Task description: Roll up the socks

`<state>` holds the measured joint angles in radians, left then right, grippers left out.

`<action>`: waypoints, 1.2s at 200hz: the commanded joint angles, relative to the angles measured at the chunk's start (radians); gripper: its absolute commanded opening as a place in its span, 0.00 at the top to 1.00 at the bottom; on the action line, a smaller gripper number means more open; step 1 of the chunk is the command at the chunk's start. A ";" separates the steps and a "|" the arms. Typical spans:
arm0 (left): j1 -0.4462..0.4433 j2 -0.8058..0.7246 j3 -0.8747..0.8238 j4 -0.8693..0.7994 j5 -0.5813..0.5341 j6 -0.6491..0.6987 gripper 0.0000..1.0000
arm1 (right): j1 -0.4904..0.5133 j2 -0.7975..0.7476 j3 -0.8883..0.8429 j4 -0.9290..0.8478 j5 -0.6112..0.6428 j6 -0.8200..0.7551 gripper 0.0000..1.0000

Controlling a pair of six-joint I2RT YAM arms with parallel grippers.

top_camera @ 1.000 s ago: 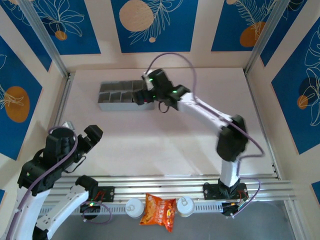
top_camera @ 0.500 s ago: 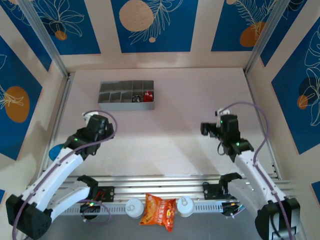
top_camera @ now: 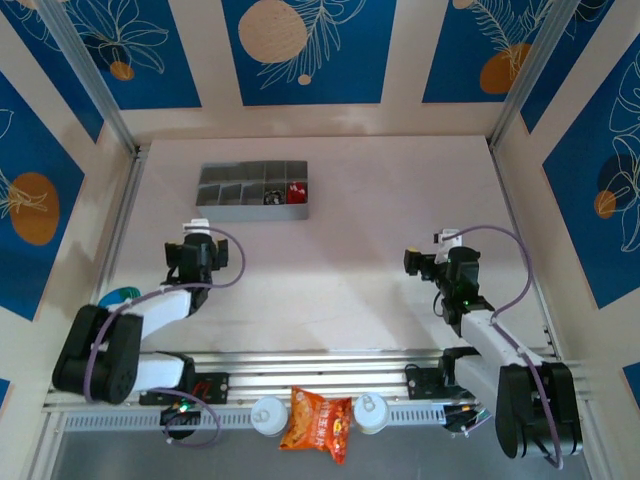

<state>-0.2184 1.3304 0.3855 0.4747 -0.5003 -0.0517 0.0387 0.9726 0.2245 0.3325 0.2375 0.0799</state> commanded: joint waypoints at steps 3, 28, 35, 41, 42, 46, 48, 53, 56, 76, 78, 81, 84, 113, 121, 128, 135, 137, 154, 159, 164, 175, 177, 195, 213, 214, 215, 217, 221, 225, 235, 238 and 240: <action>0.032 0.092 0.036 0.237 0.089 0.094 0.00 | -0.005 0.066 0.068 0.066 -0.035 0.016 0.01; 0.074 0.176 -0.027 0.472 0.116 0.087 0.00 | -0.003 0.180 0.113 0.134 -0.050 0.019 0.01; 0.079 0.154 -0.016 0.402 0.147 0.073 0.00 | -0.008 0.213 0.122 0.170 -0.059 0.013 0.01; 0.082 0.165 -0.027 0.435 0.171 0.081 0.00 | -0.012 0.238 0.122 0.215 -0.070 0.013 0.01; 0.083 0.168 -0.032 0.447 0.174 0.082 0.00 | -0.013 0.243 0.121 0.224 -0.074 0.013 0.01; 0.082 0.181 -0.048 0.496 0.186 0.094 0.00 | -0.019 0.262 0.123 0.256 -0.090 0.014 0.01; 0.081 0.185 -0.055 0.511 0.195 0.097 0.00 | -0.022 0.271 0.126 0.268 -0.100 0.016 0.01; 0.082 0.201 -0.072 0.539 0.210 0.097 0.00 | -0.028 0.295 0.133 0.295 -0.118 0.018 0.01; 0.082 0.217 -0.088 0.585 0.216 0.098 0.00 | -0.030 0.309 0.138 0.309 -0.128 0.018 0.01; 0.101 0.225 -0.123 0.664 0.219 0.071 0.00 | -0.039 0.422 0.168 0.413 -0.197 0.008 0.01; 0.106 0.220 -0.119 0.647 0.221 0.066 0.00 | -0.039 0.438 0.171 0.422 -0.202 0.005 0.01; 0.112 0.219 -0.113 0.632 0.227 0.059 0.00 | -0.039 0.457 0.175 0.429 -0.208 0.005 0.01; 0.118 0.225 -0.109 0.635 0.231 0.054 0.00 | -0.039 0.473 0.178 0.434 -0.214 0.002 0.01; 0.143 0.236 -0.101 0.642 0.260 0.041 0.00 | -0.050 0.539 0.188 0.462 -0.192 0.026 0.01; 0.143 0.230 -0.102 0.632 0.262 0.038 0.00 | -0.057 0.557 0.180 0.510 -0.200 0.033 0.01; 0.143 0.232 -0.102 0.634 0.262 0.036 0.00 | -0.058 0.546 0.187 0.476 -0.199 0.030 0.01; 0.143 0.234 -0.103 0.641 0.262 0.041 0.00 | -0.056 0.549 0.190 0.474 -0.197 0.029 0.01; 0.143 0.233 -0.103 0.640 0.262 0.040 0.00 | -0.054 0.553 0.190 0.483 -0.194 0.029 0.01; 0.144 0.233 -0.101 0.636 0.263 0.042 0.00 | -0.040 0.551 0.196 0.468 -0.174 0.017 0.01; 0.144 0.233 -0.100 0.634 0.263 0.041 0.00 | -0.040 0.550 0.194 0.468 -0.173 0.017 0.01; 0.143 0.231 -0.099 0.629 0.263 0.041 0.00 | -0.040 0.546 0.198 0.457 -0.175 0.017 0.01; 0.144 0.233 -0.090 0.615 0.269 0.045 0.00 | -0.040 0.550 0.196 0.466 -0.176 0.018 0.01; 0.143 0.232 -0.088 0.611 0.271 0.045 0.00 | -0.040 0.548 0.197 0.461 -0.176 0.018 0.01; 0.143 0.231 -0.061 0.557 0.282 0.049 0.00 | -0.041 0.548 0.196 0.460 -0.176 0.018 0.01; 0.142 0.233 -0.043 0.528 0.287 0.052 0.00 | -0.040 0.549 0.196 0.460 -0.177 0.017 0.01; 0.142 0.233 -0.044 0.529 0.288 0.052 0.00 | -0.040 0.550 0.197 0.462 -0.176 0.017 0.01; 0.142 0.233 -0.045 0.529 0.288 0.052 0.00 | -0.041 0.550 0.196 0.464 -0.176 0.018 0.01; 0.142 0.233 -0.045 0.530 0.287 0.052 0.00 | -0.040 0.551 0.197 0.465 -0.176 0.018 0.01; 0.142 0.233 -0.044 0.529 0.288 0.052 0.00 | -0.039 0.549 0.197 0.462 -0.176 0.017 0.01; 0.143 0.233 -0.044 0.530 0.287 0.052 0.00 | -0.040 0.549 0.199 0.459 -0.176 0.017 0.01; 0.142 0.233 -0.044 0.529 0.288 0.052 0.00 | -0.040 0.551 0.200 0.460 -0.176 0.017 0.01; 0.142 0.233 -0.043 0.528 0.287 0.052 0.00 | -0.041 0.551 0.200 0.457 -0.176 0.018 0.01; 0.143 0.232 -0.043 0.529 0.287 0.052 0.00 | -0.040 0.551 0.202 0.455 -0.176 0.018 0.01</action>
<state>-0.0841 1.5654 0.3256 1.0229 -0.2359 0.0063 -0.0059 1.5261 0.4038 0.7673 0.0631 0.0986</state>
